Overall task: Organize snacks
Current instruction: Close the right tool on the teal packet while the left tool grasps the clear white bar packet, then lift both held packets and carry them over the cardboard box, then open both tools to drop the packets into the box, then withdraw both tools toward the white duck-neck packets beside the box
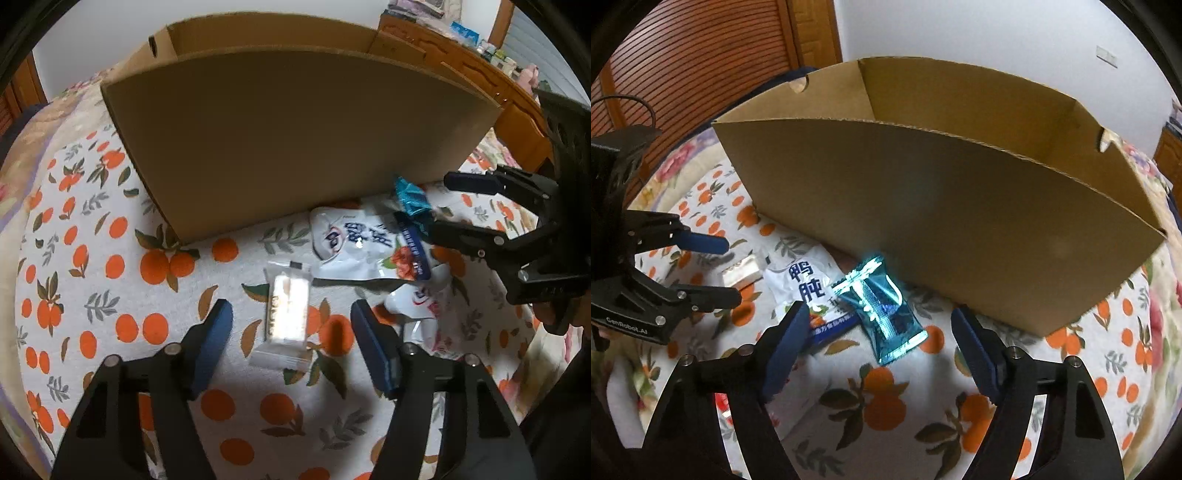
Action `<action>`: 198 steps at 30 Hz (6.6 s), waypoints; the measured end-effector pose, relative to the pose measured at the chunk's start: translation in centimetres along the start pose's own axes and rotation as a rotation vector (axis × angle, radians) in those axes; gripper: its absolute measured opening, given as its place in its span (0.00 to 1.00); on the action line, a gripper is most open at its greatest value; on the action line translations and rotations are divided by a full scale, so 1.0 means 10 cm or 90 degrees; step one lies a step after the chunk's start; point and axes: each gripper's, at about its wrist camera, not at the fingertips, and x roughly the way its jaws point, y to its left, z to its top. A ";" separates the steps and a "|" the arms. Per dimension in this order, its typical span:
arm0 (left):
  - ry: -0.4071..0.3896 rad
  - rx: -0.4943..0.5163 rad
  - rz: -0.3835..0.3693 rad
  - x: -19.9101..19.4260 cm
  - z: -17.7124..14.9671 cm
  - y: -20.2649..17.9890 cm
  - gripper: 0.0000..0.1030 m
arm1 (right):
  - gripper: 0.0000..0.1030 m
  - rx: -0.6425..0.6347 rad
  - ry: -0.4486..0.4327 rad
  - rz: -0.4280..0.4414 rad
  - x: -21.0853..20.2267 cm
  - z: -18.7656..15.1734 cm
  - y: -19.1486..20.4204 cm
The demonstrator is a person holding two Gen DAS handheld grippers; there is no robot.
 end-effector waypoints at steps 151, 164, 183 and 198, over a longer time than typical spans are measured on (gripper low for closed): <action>-0.084 -0.049 0.019 -0.19 1.34 -0.03 0.20 | 0.23 0.094 -0.006 -0.089 -0.23 0.93 -0.57; -0.084 -0.061 0.022 -0.18 1.32 0.02 0.22 | 0.23 0.109 0.017 -0.093 -0.16 0.92 -0.64; -0.141 -0.086 0.025 -0.50 1.24 0.01 0.79 | 0.62 0.112 -0.007 -0.110 -0.33 0.84 -0.58; -0.230 -0.063 0.047 -1.12 0.98 -0.15 1.00 | 1.00 0.110 -0.070 -0.098 -0.98 0.60 -0.32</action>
